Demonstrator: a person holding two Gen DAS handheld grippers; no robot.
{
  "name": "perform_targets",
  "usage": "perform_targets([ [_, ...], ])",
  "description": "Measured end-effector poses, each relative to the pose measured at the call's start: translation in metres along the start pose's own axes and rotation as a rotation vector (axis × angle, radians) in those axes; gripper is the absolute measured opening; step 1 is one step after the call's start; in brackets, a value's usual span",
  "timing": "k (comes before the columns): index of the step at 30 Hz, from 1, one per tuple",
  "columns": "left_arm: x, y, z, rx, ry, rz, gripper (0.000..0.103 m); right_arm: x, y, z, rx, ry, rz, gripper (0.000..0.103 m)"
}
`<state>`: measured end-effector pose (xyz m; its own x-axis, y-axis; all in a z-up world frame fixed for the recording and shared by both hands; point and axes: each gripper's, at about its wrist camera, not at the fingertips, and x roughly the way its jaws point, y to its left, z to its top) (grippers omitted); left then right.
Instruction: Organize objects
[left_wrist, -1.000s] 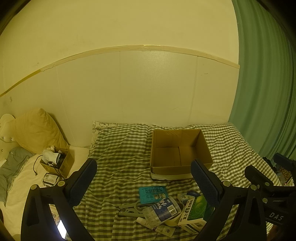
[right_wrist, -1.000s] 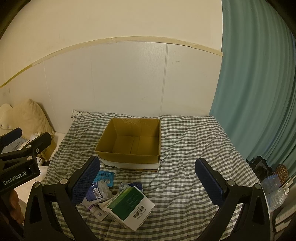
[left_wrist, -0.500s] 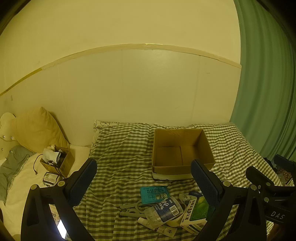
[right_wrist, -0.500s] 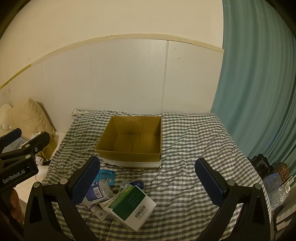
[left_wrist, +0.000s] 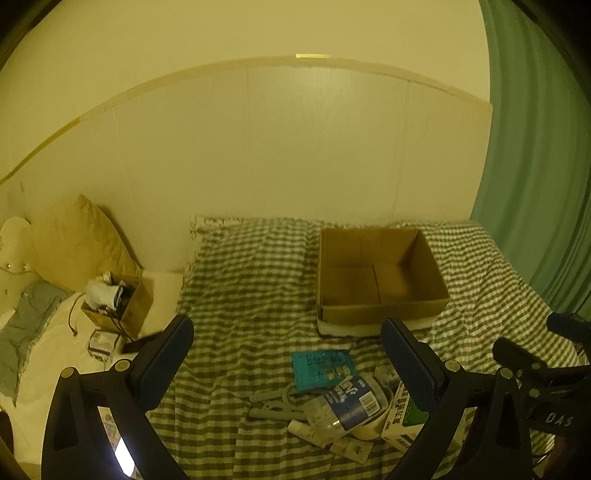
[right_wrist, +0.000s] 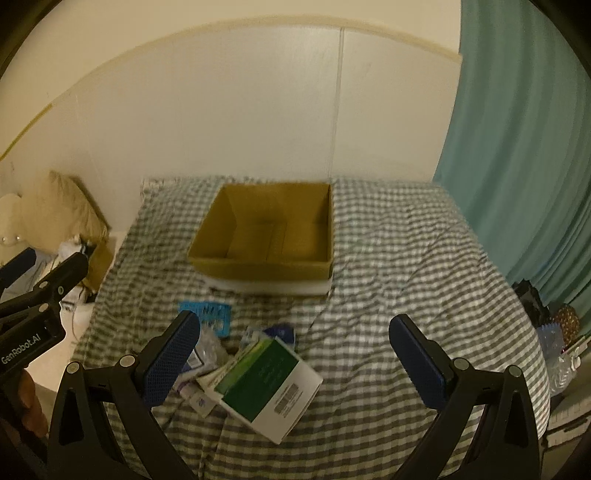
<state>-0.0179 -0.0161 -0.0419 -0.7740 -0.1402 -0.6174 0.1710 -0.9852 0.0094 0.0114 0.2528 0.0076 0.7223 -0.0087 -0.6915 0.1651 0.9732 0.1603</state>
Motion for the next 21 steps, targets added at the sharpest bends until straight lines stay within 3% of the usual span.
perform_targets([
  [7, 0.027, -0.010, -0.023, 0.025, 0.103, 0.021, 0.103, 0.033, 0.012, -0.014, -0.031, 0.121, 0.019, 0.103],
  [21, 0.077, -0.024, -0.066, 0.068, 0.278, 0.069, 0.103, 0.093, 0.001, -0.045, 0.044, 0.336, 0.009, 0.103],
])
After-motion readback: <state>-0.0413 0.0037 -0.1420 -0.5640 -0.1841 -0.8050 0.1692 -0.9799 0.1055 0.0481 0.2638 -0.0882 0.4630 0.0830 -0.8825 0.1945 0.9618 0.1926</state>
